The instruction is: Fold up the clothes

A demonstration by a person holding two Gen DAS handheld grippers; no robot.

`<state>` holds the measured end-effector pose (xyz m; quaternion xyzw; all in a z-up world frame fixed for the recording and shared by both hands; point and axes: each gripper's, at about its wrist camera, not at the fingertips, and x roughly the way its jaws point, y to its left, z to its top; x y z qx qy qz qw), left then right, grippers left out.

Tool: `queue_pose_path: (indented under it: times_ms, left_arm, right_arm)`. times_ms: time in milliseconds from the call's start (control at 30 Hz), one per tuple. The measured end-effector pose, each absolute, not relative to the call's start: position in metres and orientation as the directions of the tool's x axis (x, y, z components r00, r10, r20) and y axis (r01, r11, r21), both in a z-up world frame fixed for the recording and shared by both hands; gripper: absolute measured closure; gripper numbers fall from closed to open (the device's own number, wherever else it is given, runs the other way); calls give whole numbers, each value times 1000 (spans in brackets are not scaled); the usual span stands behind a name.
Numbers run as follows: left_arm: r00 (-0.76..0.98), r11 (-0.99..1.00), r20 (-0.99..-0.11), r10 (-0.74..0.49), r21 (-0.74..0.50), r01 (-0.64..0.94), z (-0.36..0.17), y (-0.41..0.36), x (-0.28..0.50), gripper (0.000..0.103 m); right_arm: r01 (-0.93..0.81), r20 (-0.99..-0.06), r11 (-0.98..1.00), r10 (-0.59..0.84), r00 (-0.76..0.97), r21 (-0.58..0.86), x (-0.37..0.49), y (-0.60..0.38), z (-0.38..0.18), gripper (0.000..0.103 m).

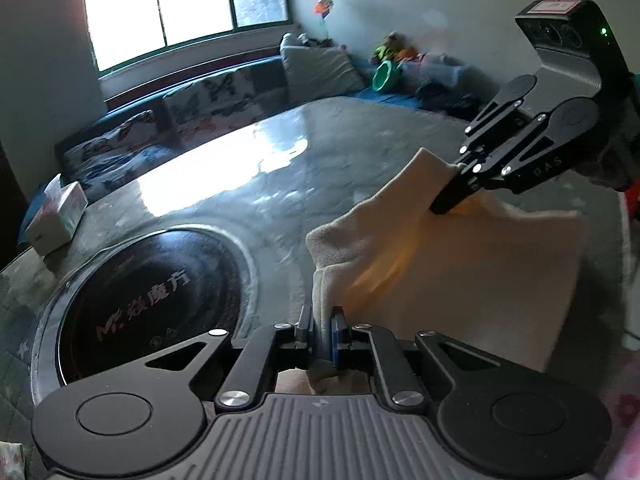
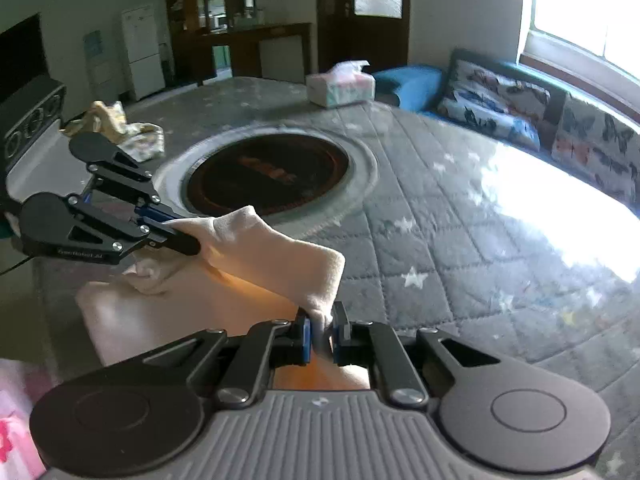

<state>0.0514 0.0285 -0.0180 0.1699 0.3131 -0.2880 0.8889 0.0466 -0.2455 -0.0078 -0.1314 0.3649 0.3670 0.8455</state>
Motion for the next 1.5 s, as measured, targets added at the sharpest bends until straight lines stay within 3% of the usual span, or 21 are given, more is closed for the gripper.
queue_pose_path:
  times_ms: [100,167,267,567,800,900,1233,1267,1333,1367,1500]
  left_arm:
    - [655,805,-653,-379,116,582,-25,31,59,85]
    - [667,820,-650,-364,116,560,-27,36,60,78]
    - [688,840,-651,-321,139,524,-26,43,64,77]
    - [777,944,-620,-111,177,277,-22,64,60,80]
    - [735,899,-558,-386,-47,436,7,19,1,79]
    - [682,853,-563,-466,-80,516,0,-7,-9,79]
    - [616,798,-598,-512,-66,599,-24,-39,-23,76]
    - [615,797,-599,-513,-68,599,-25,-38,-21,76]
    - [614,797,-598,-515,-71,600,-25,-35,-20,75]
    - [613,798,-600,-514,-72,599,-25,-35,-20,75]
    - [612,794,-603,-511,-60,605,-25,-35,-23,75]
  right_arm:
    - [-677,-717,731,516,469,83,57,-248,-27,91]
    - [-644,-710,757,515,481,113,60,-252,-36,82]
    - [-612,-695,781,509,509,124,60,-261,-39,71]
    - [-487,-640,862,456,619,143,43,-307,-21,70]
    - [-459,-651,872,449,612,170,19,-322,-21,72]
    - [-465,-654,868,455,604,175,13,-319,-26,72]
    - [-446,-667,881,427,611,155,9,-319,-40,72]
    - [-451,-669,880,427,608,151,9,-317,-40,73]
    - [-458,-660,881,413,627,116,7,-314,-36,91]
    - [-462,-655,881,407,636,99,6,-313,-33,95]
    - [-472,-634,881,381,673,27,3,-306,-23,96]
